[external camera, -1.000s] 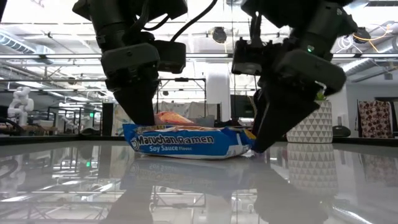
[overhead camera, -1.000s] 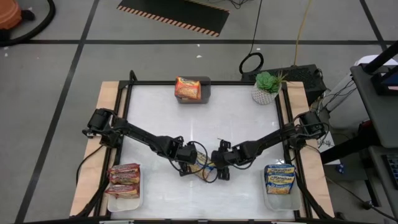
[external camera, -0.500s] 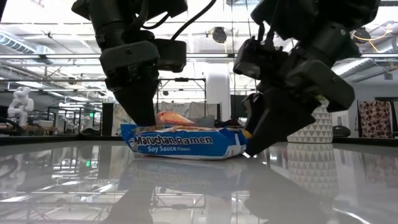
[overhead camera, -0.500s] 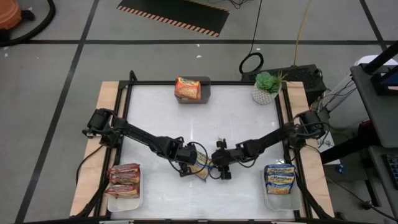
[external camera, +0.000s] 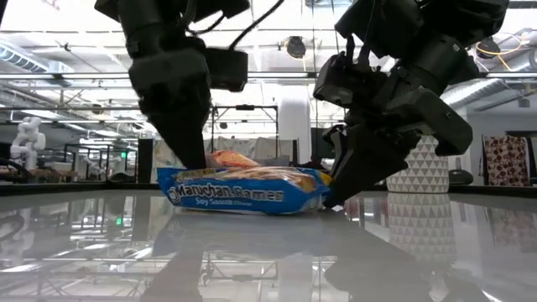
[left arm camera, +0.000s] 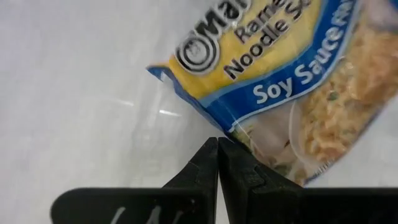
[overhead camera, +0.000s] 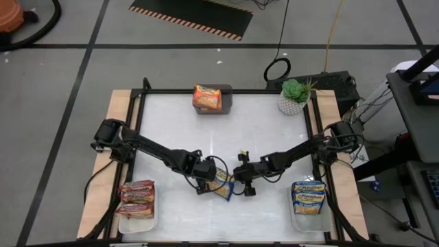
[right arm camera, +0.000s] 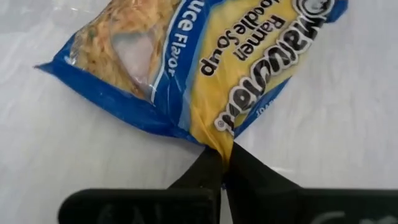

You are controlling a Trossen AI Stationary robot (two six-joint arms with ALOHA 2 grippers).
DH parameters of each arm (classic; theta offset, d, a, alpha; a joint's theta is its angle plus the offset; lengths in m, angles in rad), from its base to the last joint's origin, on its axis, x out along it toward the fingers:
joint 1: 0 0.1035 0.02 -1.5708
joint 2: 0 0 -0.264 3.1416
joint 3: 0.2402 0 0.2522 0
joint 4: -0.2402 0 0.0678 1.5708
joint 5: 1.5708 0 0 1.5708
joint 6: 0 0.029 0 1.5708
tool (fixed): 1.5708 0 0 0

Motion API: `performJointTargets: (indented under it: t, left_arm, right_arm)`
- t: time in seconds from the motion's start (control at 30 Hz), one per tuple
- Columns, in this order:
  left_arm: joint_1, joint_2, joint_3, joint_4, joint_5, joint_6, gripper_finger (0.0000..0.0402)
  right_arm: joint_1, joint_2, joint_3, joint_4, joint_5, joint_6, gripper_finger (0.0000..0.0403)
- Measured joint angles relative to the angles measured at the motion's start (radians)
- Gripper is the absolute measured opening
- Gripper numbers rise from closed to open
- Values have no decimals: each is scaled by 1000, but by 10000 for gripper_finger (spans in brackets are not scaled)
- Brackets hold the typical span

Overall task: Sort Maruchan noodles
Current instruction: Put the blue noodle pack into the gray bin

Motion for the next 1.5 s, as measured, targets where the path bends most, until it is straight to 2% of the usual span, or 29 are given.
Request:
performJointTargets:
  t: [0.1, 0.2, 0.33, 0.5, 0.67, 0.83, 1.03, 1.17, 1.27, 1.43, 1.5]
  left_arm:
    - [-1, -54, 0, -36, -35, -9, 17]
    - [-24, -131, 0, -85, -120, -38, 17]
    - [-83, -236, 0, -123, -221, -68, 17]
    - [-165, -320, 0, -123, -286, -70, 17]
    - [-219, -334, 1, -123, -338, -68, 17]
    - [-218, -334, 1, -122, -367, -69, 17]
    - [-214, -331, 1, -120, -377, -52, 20]
    - [-221, -314, 1, -100, -375, -37, 47]
    - [-223, -301, 1, -75, -377, -34, 85]
    - [-223, -272, 1, -20, -378, 27, 154]
    - [-223, -260, 1, 53, -386, 80, 179]
  right_arm:
    - [11, -34, -1, -40, 68, -1, 1]
    - [36, -94, -1, -99, 152, -1, 0]
    - [90, -199, -1, -152, 271, -12, 0]
    - [167, -299, -1, -167, 449, -54, 0]
    - [232, -343, -1, -171, 570, -95, 0]
    - [260, -361, -1, -172, 660, -115, 0]
    - [281, -365, 10, -170, 817, -144, 0]
    - [295, -382, 36, -172, 887, -167, 0]
    - [303, -408, 56, -173, 892, -176, 0]
    - [340, -466, 71, -171, 1002, -208, 0]
    - [359, -496, 71, -171, 1026, -205, 0]
